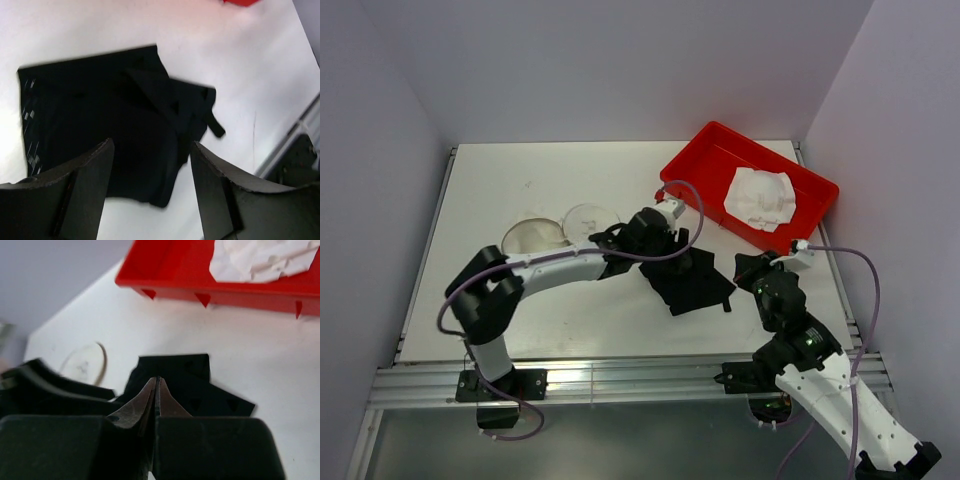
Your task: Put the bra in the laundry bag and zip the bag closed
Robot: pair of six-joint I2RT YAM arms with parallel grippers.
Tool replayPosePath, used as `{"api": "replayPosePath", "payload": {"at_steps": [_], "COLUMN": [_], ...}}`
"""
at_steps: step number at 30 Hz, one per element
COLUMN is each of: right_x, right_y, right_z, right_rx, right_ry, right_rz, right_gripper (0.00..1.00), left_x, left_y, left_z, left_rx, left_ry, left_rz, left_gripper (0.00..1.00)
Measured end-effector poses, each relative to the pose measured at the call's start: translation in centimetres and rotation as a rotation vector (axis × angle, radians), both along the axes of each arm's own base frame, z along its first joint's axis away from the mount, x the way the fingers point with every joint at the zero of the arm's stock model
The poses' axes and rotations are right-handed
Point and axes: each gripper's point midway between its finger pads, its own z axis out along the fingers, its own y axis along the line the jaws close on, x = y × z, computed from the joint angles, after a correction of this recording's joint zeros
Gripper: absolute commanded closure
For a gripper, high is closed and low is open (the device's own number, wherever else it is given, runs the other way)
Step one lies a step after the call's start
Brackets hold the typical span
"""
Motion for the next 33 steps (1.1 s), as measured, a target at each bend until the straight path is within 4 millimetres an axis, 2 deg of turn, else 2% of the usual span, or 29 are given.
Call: {"api": "replayPosePath", "payload": {"at_steps": [3, 8, 11, 14, 17, 18, 19, 20, 23, 26, 30, 31, 33], "right_x": [-0.3, -0.8, -0.8, -0.9, -1.1, -1.1, -1.2, -1.2, -1.4, -1.5, -1.6, -1.6, -1.5], "right_y": [-0.8, -1.1, -0.9, -0.5, -0.3, -0.2, -0.1, 0.0, 0.3, 0.4, 1.0, 1.2, 1.9], "right_z": [1.3, 2.1, 1.4, 0.5, -0.1, -0.1, -0.1, -0.1, 0.0, 0.1, 0.1, 0.2, 0.2], "right_rx": [0.028, 0.044, 0.034, 0.027, 0.029, 0.032, 0.038, 0.041, 0.051, 0.053, 0.058, 0.059, 0.053], "right_ry": [-0.057, -0.095, -0.086, -0.069, -0.064, -0.066, -0.070, -0.074, -0.081, -0.081, -0.082, -0.083, -0.080], "right_rz": [-0.029, -0.029, -0.015, 0.006, 0.023, 0.029, 0.037, 0.044, 0.060, 0.070, 0.104, 0.116, 0.149], "right_gripper": [1.00, 1.00, 1.00, 1.00, 1.00, 1.00, 1.00, 1.00, 1.00, 1.00, 0.94, 0.86, 0.76], "left_x": [1.8, 3.3, 3.6, 3.9, 4.3, 4.4, 4.4, 4.5, 4.6, 4.8, 4.2, 4.0, 3.6], "left_y": [-2.4, -4.6, -5.4, -6.2, -7.2, -7.5, -7.7, -7.9, -8.0, -8.1, -6.6, -6.1, -5.1], "left_z": [-1.7, -4.9, -6.7, -7.5, -7.8, -7.9, -8.1, -8.2, -8.9, -8.4, -6.7, -5.8, -3.1], "left_rx": [0.003, 0.031, 0.050, 0.050, 0.038, 0.035, 0.032, 0.029, 0.036, 0.007, -0.045, -0.063, -0.123], "left_ry": [0.017, 0.063, 0.094, 0.116, 0.128, 0.131, 0.137, 0.144, 0.147, 0.130, 0.117, 0.115, 0.101], "left_rz": [0.014, 0.028, 0.032, 0.030, 0.027, 0.026, 0.027, 0.032, 0.033, 0.034, 0.036, 0.035, 0.026], "left_gripper": [0.31, 0.30, 0.31, 0.38, 0.52, 0.61, 0.92, 1.00, 1.00, 1.00, 1.00, 1.00, 1.00]}}
